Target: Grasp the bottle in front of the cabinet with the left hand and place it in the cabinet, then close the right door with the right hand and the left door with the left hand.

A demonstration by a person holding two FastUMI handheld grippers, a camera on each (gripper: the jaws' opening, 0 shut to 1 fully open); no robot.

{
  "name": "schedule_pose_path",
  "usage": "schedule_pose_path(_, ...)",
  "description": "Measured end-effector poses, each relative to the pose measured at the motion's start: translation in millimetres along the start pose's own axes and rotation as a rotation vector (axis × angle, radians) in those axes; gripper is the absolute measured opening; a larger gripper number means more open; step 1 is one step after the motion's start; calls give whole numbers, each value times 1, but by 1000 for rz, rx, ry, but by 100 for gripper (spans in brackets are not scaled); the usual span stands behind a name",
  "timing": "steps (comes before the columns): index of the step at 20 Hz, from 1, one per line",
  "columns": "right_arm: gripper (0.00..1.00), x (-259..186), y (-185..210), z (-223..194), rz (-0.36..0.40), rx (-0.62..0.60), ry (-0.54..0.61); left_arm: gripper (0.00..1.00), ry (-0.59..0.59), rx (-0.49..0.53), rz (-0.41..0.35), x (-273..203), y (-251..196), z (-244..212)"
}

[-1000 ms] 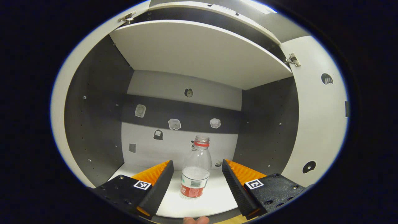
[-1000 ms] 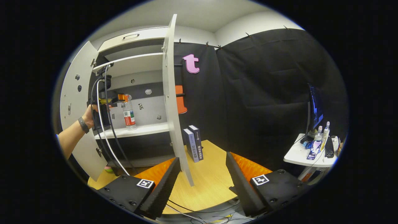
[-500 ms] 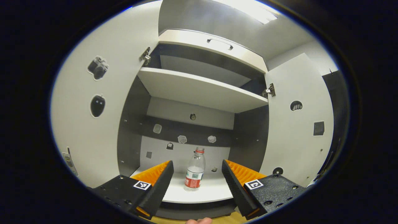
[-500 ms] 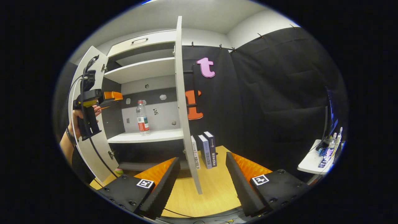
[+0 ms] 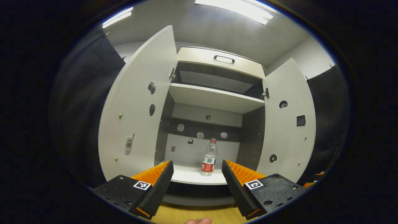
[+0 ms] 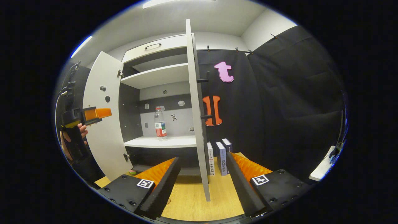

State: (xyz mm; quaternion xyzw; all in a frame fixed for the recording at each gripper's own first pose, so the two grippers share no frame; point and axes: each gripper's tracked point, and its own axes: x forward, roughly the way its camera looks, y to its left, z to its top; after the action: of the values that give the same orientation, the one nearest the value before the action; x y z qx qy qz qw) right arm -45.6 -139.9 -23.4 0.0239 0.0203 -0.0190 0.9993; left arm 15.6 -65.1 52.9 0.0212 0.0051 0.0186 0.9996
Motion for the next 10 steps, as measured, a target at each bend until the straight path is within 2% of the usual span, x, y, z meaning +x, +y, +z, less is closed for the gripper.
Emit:
schedule_pose_path(5,98,-7,11,-7,52,10,21,95,10,-53,75,-43,27,-29)
schedule_pose_path(8,98,-11,11,-12,45,6,33,95,27,-27,136,-64,41,-47)
schedule_pose_path(10,98,-11,11,-14,39,21,32,95,63,-35,143,-73,40,-64)
